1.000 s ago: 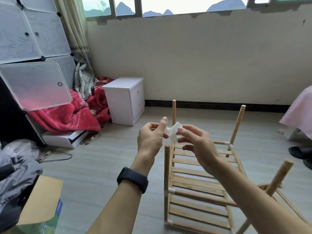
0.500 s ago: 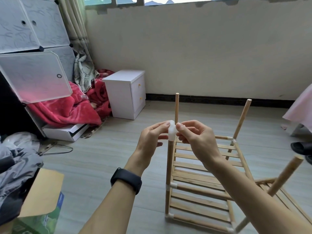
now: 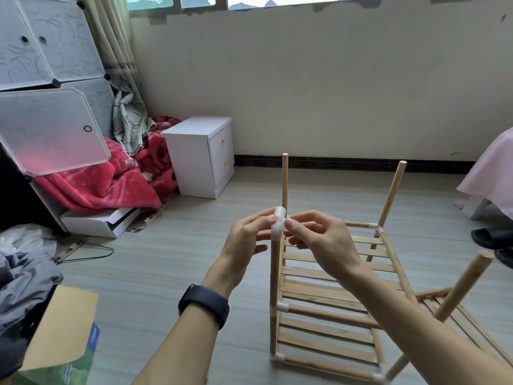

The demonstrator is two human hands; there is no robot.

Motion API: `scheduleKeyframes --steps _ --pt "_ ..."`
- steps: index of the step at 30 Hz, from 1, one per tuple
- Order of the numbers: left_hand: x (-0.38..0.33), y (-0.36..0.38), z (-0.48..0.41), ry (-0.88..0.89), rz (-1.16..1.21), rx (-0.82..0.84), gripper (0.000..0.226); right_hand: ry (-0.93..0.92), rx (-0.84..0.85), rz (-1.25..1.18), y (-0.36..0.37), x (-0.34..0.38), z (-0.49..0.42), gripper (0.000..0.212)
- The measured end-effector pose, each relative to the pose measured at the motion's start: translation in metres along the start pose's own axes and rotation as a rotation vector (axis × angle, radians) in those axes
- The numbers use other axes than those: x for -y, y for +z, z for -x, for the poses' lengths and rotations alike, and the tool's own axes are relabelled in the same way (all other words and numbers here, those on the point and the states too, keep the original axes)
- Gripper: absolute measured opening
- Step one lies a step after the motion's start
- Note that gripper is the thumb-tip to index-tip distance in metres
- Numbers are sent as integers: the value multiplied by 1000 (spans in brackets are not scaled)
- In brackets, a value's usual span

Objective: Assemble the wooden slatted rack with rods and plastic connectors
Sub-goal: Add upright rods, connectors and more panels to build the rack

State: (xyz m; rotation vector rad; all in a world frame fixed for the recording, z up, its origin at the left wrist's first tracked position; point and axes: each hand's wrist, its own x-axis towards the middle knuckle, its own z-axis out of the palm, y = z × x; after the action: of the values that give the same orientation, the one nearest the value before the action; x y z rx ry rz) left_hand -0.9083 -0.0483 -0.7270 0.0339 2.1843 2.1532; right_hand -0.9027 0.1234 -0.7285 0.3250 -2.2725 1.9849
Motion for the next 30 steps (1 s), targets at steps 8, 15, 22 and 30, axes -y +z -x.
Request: scheduleKeyframes --steps 8,15,22,30 --pt "4 -1 -1 7 21 30 40 17 15 35 1 -2 1 21" --pt "7 -5 -4 17 26 53 40 8 26 39 2 -6 -1 22" --pt "9 -13 -6 -9 15 115 33 19 11 131 8 -3 10 39" --pt "54 -76 10 -168 -139 -22 29 106 504 747 43 -28 42 15"
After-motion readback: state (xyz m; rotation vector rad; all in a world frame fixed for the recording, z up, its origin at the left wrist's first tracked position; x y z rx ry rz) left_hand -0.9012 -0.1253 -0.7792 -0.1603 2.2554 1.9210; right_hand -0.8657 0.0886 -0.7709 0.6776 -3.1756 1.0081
